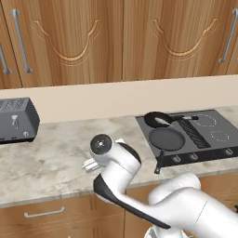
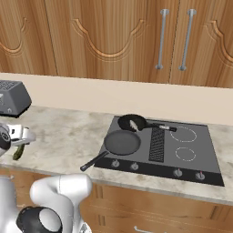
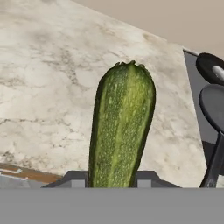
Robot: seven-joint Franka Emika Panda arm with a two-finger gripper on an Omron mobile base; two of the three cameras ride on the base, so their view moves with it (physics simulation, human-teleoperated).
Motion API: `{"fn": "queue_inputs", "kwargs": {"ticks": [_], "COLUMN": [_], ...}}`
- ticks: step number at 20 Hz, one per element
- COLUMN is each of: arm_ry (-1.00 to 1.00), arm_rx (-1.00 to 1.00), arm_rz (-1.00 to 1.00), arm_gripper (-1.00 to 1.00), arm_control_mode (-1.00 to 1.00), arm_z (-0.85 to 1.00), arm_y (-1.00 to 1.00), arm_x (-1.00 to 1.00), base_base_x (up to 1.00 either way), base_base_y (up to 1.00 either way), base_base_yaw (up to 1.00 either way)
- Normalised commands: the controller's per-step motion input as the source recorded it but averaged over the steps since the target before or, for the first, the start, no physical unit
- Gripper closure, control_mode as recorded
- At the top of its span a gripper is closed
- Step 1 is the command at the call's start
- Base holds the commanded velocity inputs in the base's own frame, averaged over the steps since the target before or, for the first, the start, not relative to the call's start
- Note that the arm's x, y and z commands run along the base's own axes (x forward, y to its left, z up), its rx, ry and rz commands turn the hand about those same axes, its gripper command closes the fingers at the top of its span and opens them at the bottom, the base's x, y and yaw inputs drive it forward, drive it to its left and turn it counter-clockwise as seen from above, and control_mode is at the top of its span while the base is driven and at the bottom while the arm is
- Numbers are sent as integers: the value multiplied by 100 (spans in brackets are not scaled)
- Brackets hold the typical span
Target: Place both pans onto different burners. Then place the squash and the fish on different pans.
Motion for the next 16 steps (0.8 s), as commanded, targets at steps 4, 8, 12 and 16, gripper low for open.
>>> {"fn": "queue_inputs", "kwargs": {"ticks": [4, 8, 12, 16], "arm_ry": [0, 0, 0, 0], "arm_rx": [11, 14, 6, 3], "arm_rz": [0, 0, 0, 4], "arm_gripper": [100, 100, 100, 100], "arm_control_mode": [-100, -100, -100, -100], "arm_z": [46, 61, 35, 22], "arm_y": [-58, -56, -67, -72], "arm_x": [-9, 0, 0, 0], "base_base_x": [0, 0, 0, 0], "base_base_y": [0, 0, 0, 0], "base_base_yaw": [0, 0, 0, 0]}}
